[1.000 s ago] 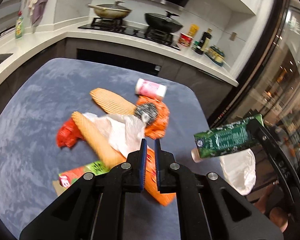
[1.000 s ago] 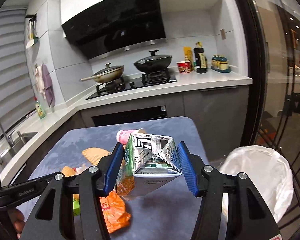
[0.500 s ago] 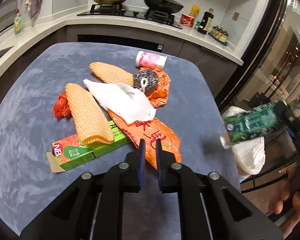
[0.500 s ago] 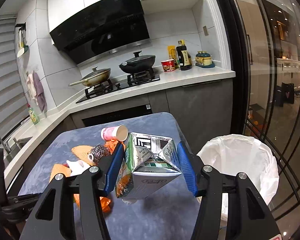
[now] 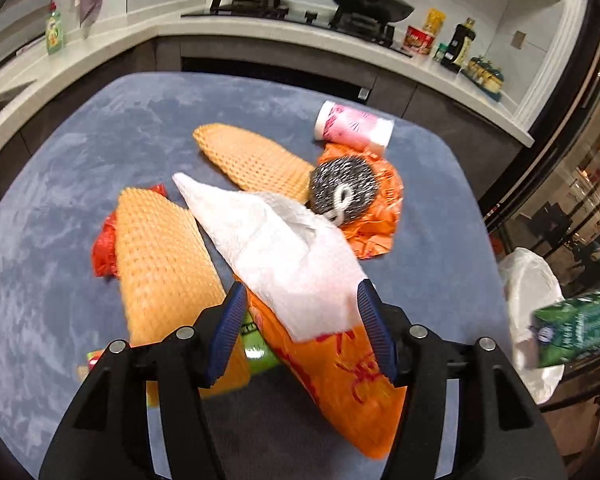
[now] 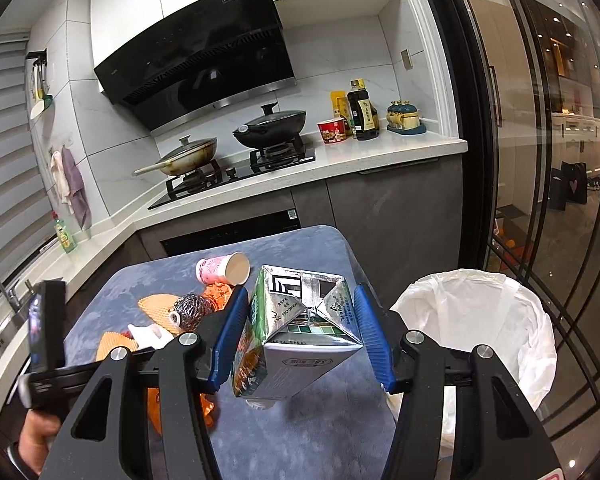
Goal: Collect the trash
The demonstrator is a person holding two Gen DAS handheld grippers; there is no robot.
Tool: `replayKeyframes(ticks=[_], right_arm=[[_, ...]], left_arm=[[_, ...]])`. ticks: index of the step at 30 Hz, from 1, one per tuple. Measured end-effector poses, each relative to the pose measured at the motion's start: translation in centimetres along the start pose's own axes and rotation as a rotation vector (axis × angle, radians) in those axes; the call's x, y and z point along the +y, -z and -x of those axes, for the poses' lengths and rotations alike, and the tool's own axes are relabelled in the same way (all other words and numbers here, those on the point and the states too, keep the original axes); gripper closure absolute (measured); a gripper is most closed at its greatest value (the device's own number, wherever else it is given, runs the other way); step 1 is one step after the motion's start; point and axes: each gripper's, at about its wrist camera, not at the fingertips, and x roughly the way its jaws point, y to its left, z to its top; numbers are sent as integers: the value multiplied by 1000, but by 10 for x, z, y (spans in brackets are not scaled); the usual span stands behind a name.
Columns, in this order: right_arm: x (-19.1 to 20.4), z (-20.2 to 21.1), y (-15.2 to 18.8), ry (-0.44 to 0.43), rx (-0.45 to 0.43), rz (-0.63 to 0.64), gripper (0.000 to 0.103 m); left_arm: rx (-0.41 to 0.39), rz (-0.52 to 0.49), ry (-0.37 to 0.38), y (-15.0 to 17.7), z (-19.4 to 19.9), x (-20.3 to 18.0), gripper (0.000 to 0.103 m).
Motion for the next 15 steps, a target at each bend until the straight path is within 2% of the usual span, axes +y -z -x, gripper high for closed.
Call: replayKeyframes(ticks=[1, 4, 6, 7, 8, 9, 15], right_arm=[[0, -1, -1, 1, 1, 0, 50], [1, -6, -2, 5, 7, 0, 50], [0, -8, -2, 6, 9, -1, 50], [2, -9, -3, 6, 9, -2, 50], [2, -9, -3, 6, 9, -2, 50], [2, -10, -3, 4, 10, -3, 50], [1, -9, -5, -2, 2, -7, 51]], left_arm=[[7, 2, -8, 0, -5, 1, 52], [2, -3, -13, -1, -10, 2, 70], [2, -5, -4, -4, -10, 1, 85], [-6, -7, 0, -6, -8, 1, 88], [-17, -12, 0, -7, -5, 0, 95], [-28, -20, 4, -9, -2, -1, 98], [-91, -29, 49, -22, 25, -8, 100]])
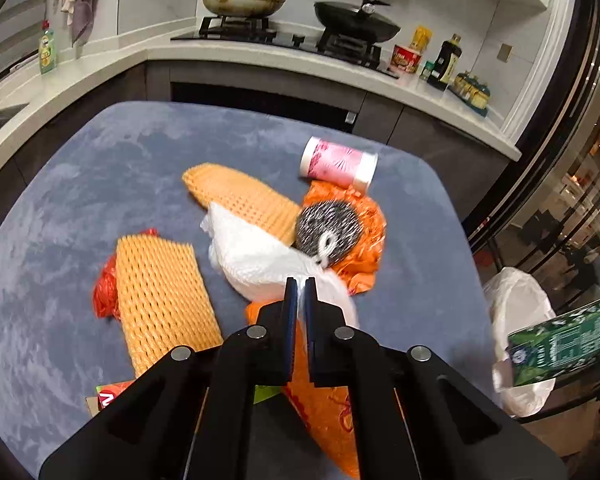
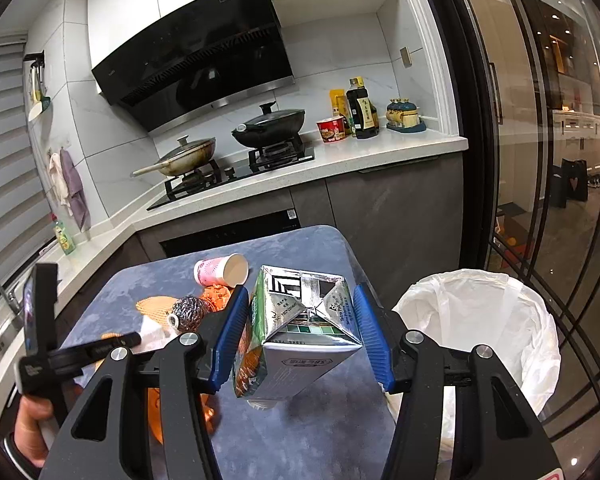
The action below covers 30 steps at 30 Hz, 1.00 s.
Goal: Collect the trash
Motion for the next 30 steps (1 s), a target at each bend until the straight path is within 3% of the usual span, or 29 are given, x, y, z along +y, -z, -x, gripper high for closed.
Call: replayKeyframes(ticks=[8, 16, 30], right_arm=[[-10, 15, -8, 10, -53, -12, 51], [-39, 37, -19, 62, -115, -50, 51], [-122, 59, -18, 224, -140, -146, 51]], left_arm=[[-78, -45, 81, -17, 39, -35, 100], [-140, -127, 194, -30, 68, -98, 100], [-69, -261, 356, -6, 51, -212, 100]])
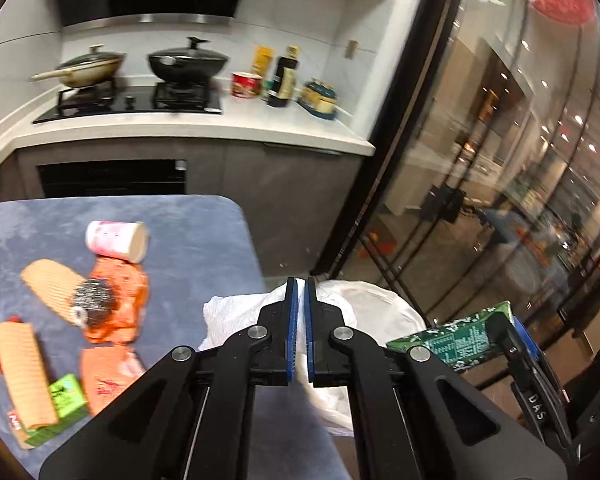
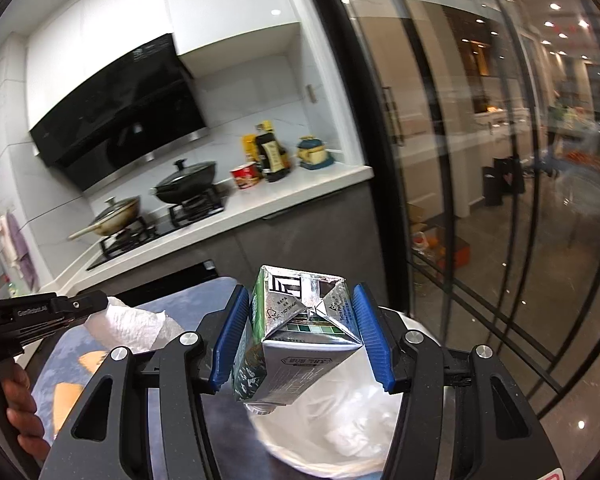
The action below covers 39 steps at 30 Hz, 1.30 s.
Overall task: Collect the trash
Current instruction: 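Carry the tissue in the left gripper while the right carries the carton to the bin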
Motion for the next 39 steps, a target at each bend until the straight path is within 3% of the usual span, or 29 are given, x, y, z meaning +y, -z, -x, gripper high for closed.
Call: replayKeyframes(ticks=[15, 39], right_arm=[[-51, -13, 7, 84, 42, -46, 51], [-62, -48, 20, 107, 135, -43, 54]], left_arm=[[105, -87, 62, 26, -50, -58, 100], [209, -127, 47, 51, -97, -76, 98]])
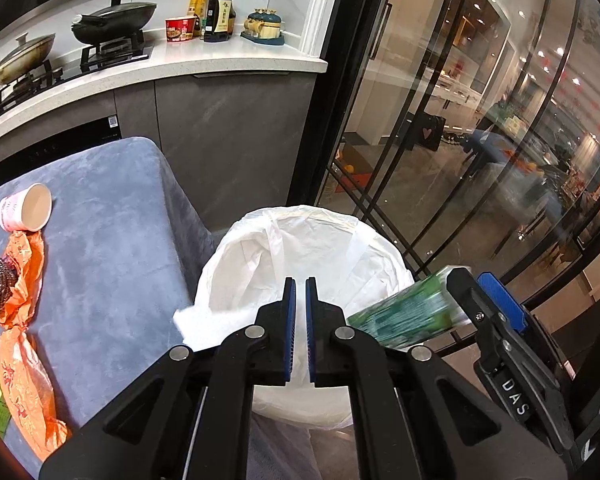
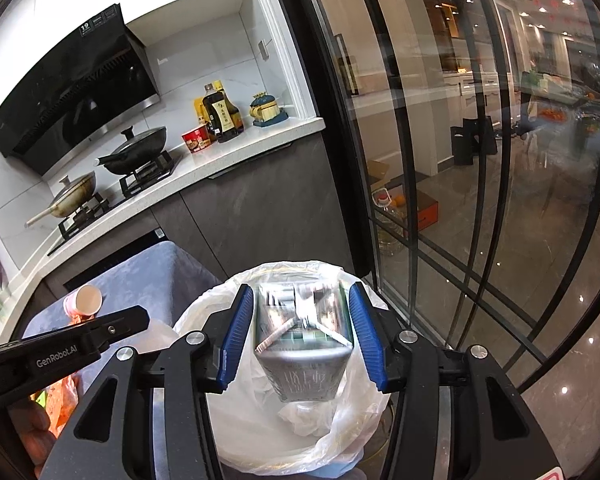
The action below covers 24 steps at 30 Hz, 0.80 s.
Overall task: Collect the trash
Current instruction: 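Carry the tissue in the left gripper while the right carries the carton to the bin, then open both grippers to drop the tissue and carton into the bin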
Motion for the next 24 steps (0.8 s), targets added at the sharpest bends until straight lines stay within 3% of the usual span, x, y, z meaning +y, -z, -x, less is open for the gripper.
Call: replayKeyframes(ticks=[2, 6, 16, 21, 24], right_arm=[[1, 1, -1, -2, -3, 0, 54], [1, 2, -1, 0, -4, 1, 54], [8, 7, -3, -12, -11, 5, 52], [17, 13, -3, -23, -24, 13, 48], [23, 16, -2, -33, -26, 20, 47]], left_arm=[[-2, -2, -5, -1, 0, -2, 94], [-15, 8, -18, -1, 3, 1, 72], [-28, 50, -43, 0, 11, 21, 67], [-58, 59, -75, 3, 23, 30, 52], [-72, 69, -82, 5, 31, 36, 50]])
